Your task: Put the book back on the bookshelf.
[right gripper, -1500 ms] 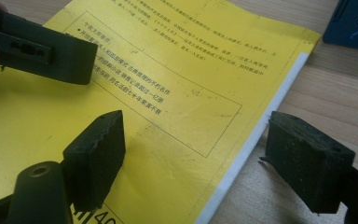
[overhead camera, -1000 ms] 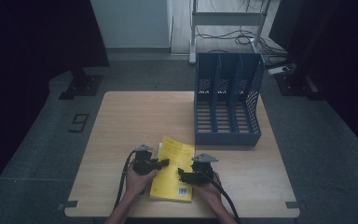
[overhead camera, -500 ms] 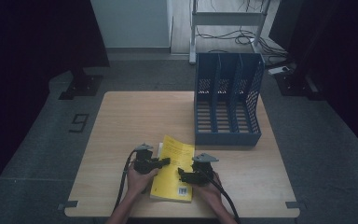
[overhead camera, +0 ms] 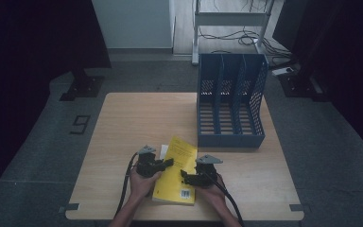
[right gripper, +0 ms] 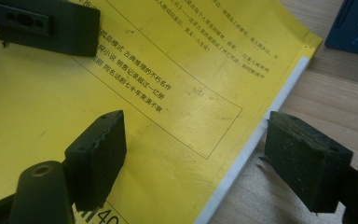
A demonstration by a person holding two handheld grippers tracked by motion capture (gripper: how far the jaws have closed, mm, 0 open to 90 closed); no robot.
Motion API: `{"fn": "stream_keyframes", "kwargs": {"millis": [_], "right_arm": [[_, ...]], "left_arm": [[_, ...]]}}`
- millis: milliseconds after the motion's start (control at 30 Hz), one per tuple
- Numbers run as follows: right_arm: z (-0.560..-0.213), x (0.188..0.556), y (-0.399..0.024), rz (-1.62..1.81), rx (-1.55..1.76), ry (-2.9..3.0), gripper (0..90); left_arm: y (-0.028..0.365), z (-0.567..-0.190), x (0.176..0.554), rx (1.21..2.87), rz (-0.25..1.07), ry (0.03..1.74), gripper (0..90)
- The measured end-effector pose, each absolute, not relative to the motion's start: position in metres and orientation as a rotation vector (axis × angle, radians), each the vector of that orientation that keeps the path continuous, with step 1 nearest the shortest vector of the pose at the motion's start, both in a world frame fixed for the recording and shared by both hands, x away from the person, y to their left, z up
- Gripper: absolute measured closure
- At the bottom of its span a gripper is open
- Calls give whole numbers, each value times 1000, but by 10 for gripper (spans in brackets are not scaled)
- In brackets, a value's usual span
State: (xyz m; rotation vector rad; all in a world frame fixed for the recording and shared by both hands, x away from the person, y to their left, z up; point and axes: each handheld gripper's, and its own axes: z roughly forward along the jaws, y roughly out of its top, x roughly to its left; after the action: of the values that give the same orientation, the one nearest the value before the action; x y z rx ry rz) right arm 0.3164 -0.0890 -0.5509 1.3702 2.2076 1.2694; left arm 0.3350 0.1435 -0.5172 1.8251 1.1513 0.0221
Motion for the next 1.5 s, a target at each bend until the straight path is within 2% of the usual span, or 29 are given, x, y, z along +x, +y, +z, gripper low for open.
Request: {"fn": "stream_keyframes", "kwargs": {"millis": [500,1500], "right_arm": [[-544,316,-95,1353,1331,2231,185],[-527,317,-111,1456,1281,2193,197]], "left_arm": [[149,-506,326,1749,33,1100,831],[158,-482,314,1750,51,1007,833]]}}
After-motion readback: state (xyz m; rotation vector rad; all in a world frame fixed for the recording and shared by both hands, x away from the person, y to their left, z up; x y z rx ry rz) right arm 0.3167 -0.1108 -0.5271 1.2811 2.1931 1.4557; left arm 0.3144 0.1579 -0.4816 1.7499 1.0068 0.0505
